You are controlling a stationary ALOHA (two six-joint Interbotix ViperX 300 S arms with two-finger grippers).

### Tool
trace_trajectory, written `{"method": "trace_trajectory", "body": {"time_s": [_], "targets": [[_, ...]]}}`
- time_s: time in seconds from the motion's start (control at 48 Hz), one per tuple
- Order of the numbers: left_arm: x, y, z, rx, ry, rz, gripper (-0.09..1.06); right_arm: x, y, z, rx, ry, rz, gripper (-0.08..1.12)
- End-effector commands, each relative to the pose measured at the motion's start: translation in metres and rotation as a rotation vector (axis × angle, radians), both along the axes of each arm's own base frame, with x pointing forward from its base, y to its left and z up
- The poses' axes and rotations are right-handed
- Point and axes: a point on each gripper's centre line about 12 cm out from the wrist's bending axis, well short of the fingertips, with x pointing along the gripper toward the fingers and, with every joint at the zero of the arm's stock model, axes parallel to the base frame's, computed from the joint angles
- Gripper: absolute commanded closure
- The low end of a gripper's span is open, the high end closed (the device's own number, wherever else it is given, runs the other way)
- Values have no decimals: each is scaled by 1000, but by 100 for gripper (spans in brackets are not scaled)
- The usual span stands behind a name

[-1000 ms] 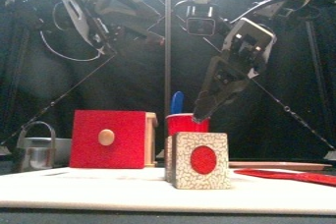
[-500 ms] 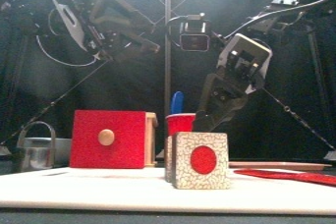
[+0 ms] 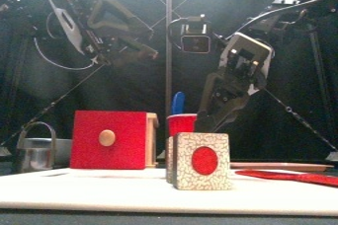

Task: Place sushi on board then cut the sushi with the knife then place the pieces on the plate
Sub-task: Place the 4 sushi pieces on the plate

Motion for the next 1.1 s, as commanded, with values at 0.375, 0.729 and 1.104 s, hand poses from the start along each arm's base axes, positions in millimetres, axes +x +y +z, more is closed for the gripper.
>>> {"method": "trace_trajectory", "body": {"time_s": [0.375, 0.729, 1.104], "targets": [[1, 2, 8, -12, -28, 9, 12, 4, 2, 14, 25, -40, -9, 24], [-1, 4, 4, -29, -16, 28, 12, 2, 13, 13, 31, -32, 10, 25], [-2, 3, 3, -36, -12, 31, 12, 3, 10, 8, 10, -15, 4, 25]]}}
